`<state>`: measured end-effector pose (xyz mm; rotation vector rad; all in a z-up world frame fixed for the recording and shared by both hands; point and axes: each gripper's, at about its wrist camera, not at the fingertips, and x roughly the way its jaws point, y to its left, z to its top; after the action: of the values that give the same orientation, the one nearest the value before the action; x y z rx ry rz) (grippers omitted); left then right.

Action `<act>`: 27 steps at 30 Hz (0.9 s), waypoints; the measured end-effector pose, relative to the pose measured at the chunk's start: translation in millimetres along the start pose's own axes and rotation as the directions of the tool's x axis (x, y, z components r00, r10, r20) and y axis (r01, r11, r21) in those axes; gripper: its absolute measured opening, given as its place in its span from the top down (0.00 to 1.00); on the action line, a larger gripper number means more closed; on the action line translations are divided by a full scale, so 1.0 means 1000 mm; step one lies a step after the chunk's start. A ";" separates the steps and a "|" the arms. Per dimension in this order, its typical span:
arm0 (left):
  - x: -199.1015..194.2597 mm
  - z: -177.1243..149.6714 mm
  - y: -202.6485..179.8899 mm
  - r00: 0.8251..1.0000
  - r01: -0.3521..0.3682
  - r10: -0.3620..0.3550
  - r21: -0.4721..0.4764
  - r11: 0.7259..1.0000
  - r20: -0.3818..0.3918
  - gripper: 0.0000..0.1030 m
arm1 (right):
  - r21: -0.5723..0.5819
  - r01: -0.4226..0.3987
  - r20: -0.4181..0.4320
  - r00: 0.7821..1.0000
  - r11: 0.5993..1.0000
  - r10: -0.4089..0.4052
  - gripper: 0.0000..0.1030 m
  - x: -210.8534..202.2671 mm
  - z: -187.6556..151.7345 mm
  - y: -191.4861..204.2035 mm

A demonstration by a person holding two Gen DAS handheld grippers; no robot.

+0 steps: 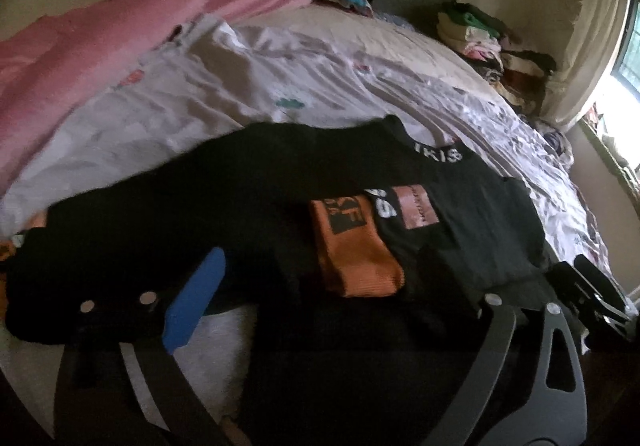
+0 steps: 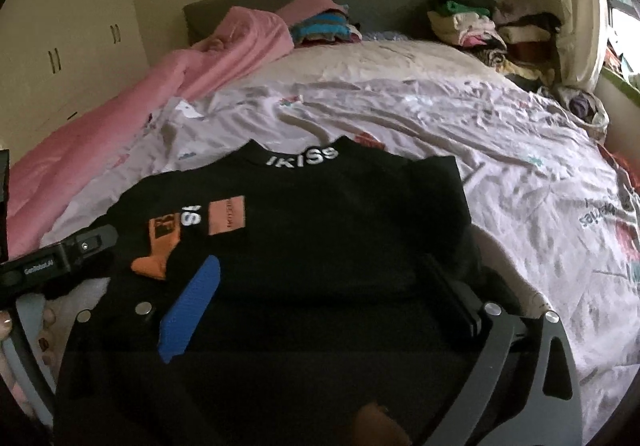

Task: Fold small clothes
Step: 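Move the left gripper to the other sleeve's orange cuff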

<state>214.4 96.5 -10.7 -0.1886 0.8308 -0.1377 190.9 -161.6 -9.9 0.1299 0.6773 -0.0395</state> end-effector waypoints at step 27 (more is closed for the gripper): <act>-0.070 -0.016 0.079 0.988 -0.132 0.141 -0.133 0.982 0.065 0.09 | -0.191 -0.076 0.031 0.996 0.979 0.083 0.04 -0.018 0.012 0.103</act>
<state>159.9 185.2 12.1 -0.2552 0.7762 0.0517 192.0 -60.8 21.7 -0.0277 0.6332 0.0991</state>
